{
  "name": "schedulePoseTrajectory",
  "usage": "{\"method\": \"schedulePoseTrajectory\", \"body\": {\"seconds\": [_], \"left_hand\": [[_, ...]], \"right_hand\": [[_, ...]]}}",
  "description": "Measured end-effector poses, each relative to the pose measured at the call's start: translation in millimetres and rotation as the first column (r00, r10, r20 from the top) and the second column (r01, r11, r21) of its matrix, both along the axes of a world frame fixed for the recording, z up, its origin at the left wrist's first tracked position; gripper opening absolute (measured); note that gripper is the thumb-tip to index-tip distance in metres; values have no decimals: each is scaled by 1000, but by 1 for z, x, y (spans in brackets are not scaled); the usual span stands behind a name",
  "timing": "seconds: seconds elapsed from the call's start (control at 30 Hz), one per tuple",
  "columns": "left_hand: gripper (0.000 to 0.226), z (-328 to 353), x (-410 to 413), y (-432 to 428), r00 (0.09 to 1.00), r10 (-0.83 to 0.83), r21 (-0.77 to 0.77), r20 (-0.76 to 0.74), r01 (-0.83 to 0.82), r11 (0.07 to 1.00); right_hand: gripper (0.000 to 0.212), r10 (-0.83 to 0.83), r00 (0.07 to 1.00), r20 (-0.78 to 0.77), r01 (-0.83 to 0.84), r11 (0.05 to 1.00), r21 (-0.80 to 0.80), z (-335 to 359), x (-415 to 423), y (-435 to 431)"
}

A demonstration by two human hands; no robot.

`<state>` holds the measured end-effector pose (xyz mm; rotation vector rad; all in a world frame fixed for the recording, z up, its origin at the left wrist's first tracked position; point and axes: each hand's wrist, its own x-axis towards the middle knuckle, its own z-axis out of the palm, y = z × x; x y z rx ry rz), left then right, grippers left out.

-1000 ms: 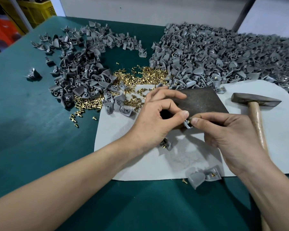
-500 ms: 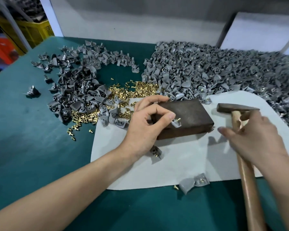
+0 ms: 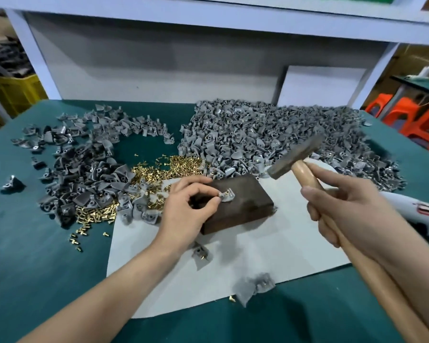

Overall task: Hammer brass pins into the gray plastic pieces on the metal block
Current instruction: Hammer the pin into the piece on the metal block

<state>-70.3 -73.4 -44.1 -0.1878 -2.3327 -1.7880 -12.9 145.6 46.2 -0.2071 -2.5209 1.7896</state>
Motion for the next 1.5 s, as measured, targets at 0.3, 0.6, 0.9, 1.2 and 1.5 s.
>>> {"method": "schedulePoseTrajectory", "body": {"seconds": [0.3, 0.6, 0.9, 1.2, 1.5], "left_hand": [[26, 2, 0, 2, 999, -22, -29, -37, 20, 999], [33, -1, -1, 2, 999, -24, 43, -47, 26, 999], [29, -3, -3, 1, 999, -14, 39, -32, 16, 999], [18, -5, -2, 1, 1000, -27, 74, 2, 27, 997], [23, -6, -4, 1, 1000, -10, 54, -21, 11, 998]], "right_hand": [[37, 239, 963, -125, -141, 841, 522, 15, -1, -50], [50, 258, 966, -36, -162, 701, 694, -1, 5, -72], [45, 270, 941, -205, -51, 711, 702, 19, 5, -62], [47, 250, 917, -310, 21, 747, 665, 37, 7, -62], [48, 223, 936, -272, 23, 733, 680, 20, 1, -60]]}}
